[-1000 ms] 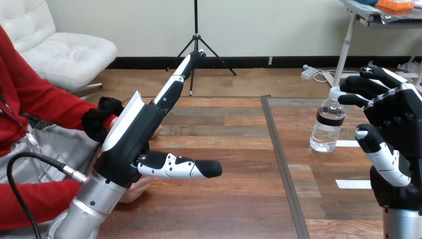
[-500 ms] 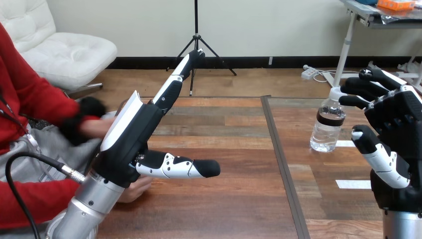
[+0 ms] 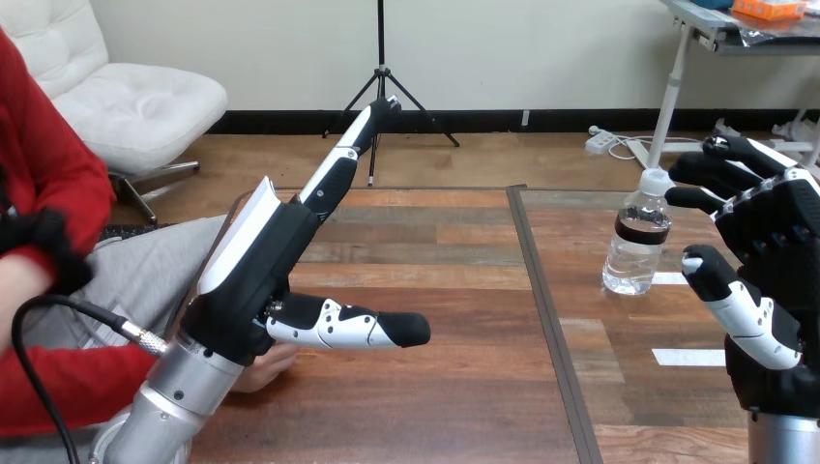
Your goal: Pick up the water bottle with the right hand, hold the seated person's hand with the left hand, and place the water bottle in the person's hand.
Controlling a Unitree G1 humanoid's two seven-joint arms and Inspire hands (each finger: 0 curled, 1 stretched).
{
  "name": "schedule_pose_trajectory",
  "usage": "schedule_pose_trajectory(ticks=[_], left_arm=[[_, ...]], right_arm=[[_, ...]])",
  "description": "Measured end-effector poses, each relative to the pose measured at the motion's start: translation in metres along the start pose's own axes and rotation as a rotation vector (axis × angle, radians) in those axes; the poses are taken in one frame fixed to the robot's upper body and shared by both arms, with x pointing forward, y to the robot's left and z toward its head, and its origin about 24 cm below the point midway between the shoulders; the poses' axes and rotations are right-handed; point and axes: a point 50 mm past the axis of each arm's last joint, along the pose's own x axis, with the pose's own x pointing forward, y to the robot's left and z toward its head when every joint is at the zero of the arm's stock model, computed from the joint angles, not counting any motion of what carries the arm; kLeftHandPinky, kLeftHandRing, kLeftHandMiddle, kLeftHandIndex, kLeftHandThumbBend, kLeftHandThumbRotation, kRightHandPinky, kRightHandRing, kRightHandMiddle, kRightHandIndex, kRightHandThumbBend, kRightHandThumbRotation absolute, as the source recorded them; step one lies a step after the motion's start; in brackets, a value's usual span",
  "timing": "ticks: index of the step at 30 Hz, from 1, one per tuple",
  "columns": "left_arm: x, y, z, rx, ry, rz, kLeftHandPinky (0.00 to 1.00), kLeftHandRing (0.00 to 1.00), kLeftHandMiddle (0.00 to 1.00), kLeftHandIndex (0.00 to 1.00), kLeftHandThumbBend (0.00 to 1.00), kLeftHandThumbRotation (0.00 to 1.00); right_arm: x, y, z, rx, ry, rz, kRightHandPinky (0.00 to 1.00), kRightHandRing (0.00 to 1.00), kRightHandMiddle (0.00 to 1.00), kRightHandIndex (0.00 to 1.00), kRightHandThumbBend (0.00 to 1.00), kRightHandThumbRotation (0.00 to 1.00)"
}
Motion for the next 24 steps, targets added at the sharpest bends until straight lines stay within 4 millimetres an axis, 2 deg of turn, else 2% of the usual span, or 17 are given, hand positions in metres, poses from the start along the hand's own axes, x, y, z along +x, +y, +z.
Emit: schedule_pose_trajectory(ticks=[24], left_arm=[[0.0001,-0.0003,0.0,-0.002,0.0,0.001,1.0,1.0,1.0,1.0,1.0,0.56]], right_arm=[[0.0003,-0.0023,0.0006,-0.055,0.007,-0.008,0.68,0.72,0.71,0.72,1.0,0.46]])
